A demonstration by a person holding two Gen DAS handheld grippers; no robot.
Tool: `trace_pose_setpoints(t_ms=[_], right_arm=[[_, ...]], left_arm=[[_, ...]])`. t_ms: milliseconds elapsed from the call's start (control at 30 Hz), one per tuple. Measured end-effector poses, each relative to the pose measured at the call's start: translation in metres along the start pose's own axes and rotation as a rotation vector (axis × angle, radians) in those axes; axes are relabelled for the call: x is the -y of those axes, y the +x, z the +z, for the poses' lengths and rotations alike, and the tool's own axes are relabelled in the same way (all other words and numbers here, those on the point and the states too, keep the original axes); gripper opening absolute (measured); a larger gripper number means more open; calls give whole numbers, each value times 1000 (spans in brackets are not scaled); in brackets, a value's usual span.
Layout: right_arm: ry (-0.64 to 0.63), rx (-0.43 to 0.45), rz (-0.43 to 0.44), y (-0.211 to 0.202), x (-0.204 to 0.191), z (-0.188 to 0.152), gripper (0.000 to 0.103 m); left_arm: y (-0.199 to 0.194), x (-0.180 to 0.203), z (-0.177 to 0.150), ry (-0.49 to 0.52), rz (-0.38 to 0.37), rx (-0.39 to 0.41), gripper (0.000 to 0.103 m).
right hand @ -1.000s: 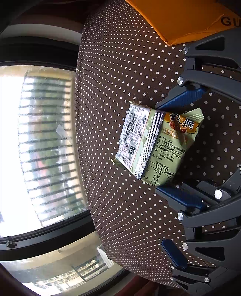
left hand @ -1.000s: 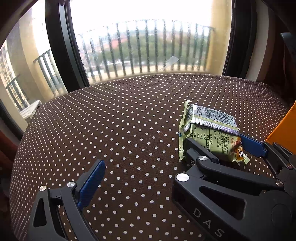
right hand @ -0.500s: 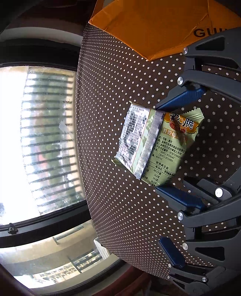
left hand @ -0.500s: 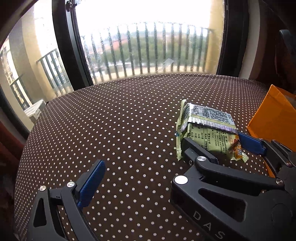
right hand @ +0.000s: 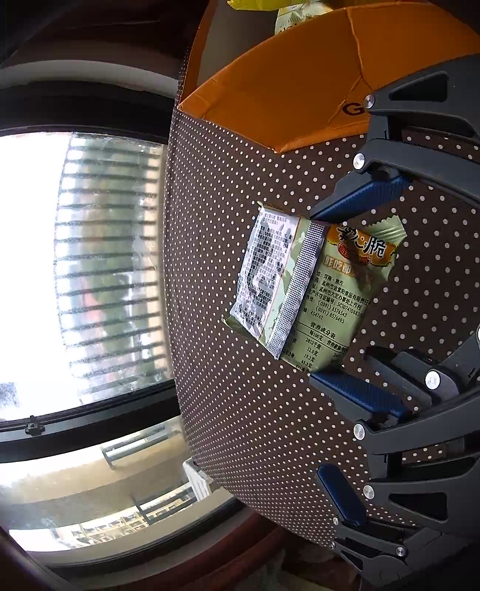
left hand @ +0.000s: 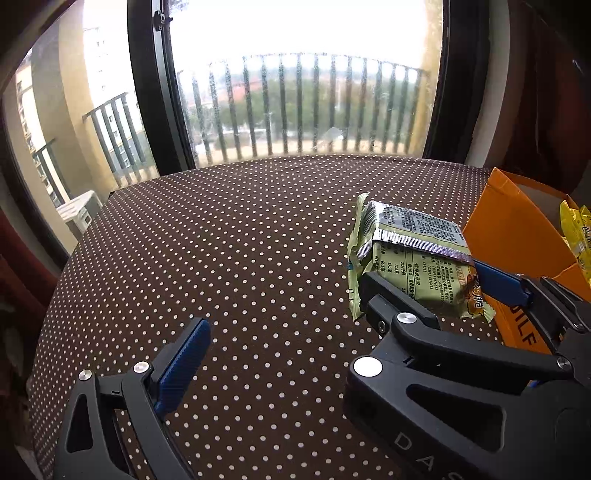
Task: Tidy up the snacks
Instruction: 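Carry the green snack bag with the right gripper over the box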
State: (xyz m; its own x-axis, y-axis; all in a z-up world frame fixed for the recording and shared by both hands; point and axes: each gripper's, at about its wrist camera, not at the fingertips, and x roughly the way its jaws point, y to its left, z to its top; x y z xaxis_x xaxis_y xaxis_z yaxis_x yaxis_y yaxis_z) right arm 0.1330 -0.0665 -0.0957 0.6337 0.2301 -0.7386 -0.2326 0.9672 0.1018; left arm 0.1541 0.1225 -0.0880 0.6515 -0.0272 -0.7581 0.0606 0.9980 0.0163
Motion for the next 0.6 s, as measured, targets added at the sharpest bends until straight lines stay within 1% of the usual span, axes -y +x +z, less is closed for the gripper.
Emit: trace_pose_setpoints(t_ms=[67, 267, 367, 600], right_arm=[[-10, 14, 2, -11, 0, -1, 81], [-33, 64, 2, -46, 2, -3, 81], [-41, 86, 5, -62, 4, -3, 81], [-51, 141, -1, -96, 13, -7, 81]], left_arm=[[-14, 4, -3, 0, 5, 20, 97], [-53, 18, -10, -15, -23, 75, 97], [-72, 26, -12, -12, -22, 106, 97], [-105, 47, -21, -5, -24, 165, 97]])
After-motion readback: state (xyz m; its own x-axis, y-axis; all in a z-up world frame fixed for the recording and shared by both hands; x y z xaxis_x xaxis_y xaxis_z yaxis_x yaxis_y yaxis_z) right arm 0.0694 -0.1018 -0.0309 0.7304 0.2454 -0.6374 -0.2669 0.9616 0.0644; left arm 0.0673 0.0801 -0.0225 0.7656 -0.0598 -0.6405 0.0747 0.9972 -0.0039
